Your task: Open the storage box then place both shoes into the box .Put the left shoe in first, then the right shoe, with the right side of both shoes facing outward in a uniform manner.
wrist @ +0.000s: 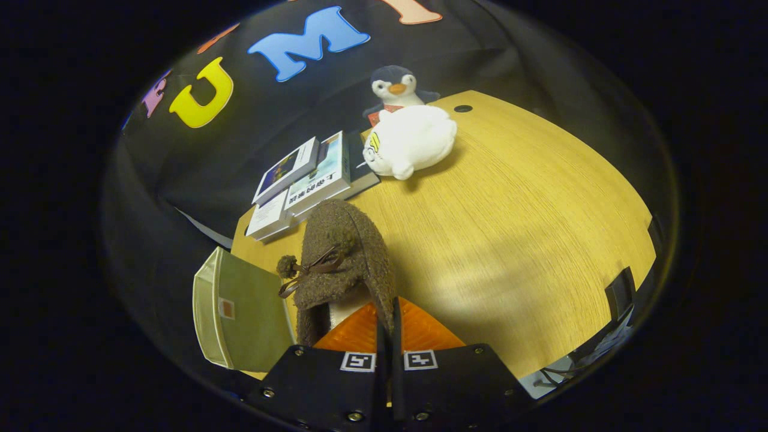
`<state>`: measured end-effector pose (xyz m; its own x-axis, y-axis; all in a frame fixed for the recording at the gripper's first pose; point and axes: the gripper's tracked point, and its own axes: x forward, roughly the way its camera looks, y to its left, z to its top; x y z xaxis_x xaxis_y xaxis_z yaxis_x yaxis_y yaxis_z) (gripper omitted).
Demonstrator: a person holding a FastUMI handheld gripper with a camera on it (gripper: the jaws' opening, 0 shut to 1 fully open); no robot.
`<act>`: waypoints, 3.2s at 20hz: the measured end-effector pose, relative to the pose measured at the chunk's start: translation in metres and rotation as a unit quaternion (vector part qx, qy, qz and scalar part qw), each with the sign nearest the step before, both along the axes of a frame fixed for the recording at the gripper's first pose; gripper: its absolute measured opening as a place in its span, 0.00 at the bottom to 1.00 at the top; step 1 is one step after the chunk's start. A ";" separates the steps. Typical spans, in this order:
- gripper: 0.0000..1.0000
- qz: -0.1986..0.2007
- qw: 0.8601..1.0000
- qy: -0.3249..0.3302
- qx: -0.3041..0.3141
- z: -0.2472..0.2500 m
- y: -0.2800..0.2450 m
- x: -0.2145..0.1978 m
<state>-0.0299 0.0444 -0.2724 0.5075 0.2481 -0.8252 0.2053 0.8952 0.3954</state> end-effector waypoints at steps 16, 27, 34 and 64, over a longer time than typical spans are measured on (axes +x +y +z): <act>0.03 0.095 0.993 -0.036 0.062 0.076 0.177 0.023; 0.03 0.121 0.989 -0.027 0.080 0.070 0.267 0.019; 0.03 0.114 0.990 -0.027 0.083 0.071 0.274 0.011; 0.97 0.052 0.888 -0.432 -0.153 0.301 0.007 0.018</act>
